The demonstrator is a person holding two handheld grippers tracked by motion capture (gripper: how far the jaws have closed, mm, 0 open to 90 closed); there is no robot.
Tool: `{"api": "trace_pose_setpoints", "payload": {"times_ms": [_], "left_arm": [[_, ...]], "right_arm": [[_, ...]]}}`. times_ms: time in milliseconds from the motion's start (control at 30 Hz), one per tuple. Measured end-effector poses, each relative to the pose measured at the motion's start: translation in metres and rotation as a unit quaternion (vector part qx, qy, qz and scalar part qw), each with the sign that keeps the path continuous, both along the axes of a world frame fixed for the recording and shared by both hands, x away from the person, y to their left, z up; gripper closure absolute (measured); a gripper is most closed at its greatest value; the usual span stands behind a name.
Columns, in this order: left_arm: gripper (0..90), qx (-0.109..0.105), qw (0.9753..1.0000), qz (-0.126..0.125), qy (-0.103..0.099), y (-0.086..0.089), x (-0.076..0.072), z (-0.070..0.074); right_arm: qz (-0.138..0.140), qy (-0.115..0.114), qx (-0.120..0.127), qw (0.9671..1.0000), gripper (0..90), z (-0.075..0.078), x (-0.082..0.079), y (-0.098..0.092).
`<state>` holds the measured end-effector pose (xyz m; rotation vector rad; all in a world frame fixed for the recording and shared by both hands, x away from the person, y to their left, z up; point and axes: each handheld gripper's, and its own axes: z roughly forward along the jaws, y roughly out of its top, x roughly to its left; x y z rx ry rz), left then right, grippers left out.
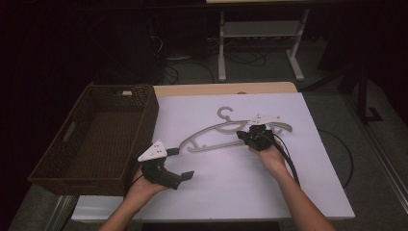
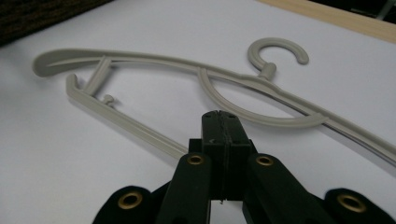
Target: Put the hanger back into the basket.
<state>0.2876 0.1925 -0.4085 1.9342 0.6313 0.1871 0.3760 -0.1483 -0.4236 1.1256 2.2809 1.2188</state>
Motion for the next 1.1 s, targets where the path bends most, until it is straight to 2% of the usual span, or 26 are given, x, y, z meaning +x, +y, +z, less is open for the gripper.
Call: {"api": "trace_pose_setpoints", "payload": {"times_ms": [367, 600, 767, 933, 1100], "left_arm": [[0.0, -0.001, 1.0, 0.0, 0.001, 0.0, 0.0, 0.0], [0.0, -0.001, 1.0, 0.0, 0.002, 0.0, -0.001, 0.0], [0.0, 0.0, 1.0, -0.001, 0.002, 0.0, 0.0, 0.0], [0.0, 0.001, 1.0, -0.001, 0.002, 0.0, 0.0, 0.0], [0.0, 0.001, 1.0, 0.0, 0.003, -0.001, -0.001, 0.0]], "right_arm": [[0.014, 0.022, -0.031, 0.9992, 89.5, -0.016, 0.002, 0.01], [0.015, 0.014, -0.049, 0.9986, 89.5, -0.021, 0.003, 0.012], [0.013, 0.015, -0.053, 0.9984, 89.5, -0.023, 0.003, 0.013], [0.014, 0.019, -0.069, 0.9974, 89.6, -0.027, 0.002, 0.015], [0.014, 0.011, -0.067, 0.9976, 89.6, -0.028, 0.004, 0.014]]}}
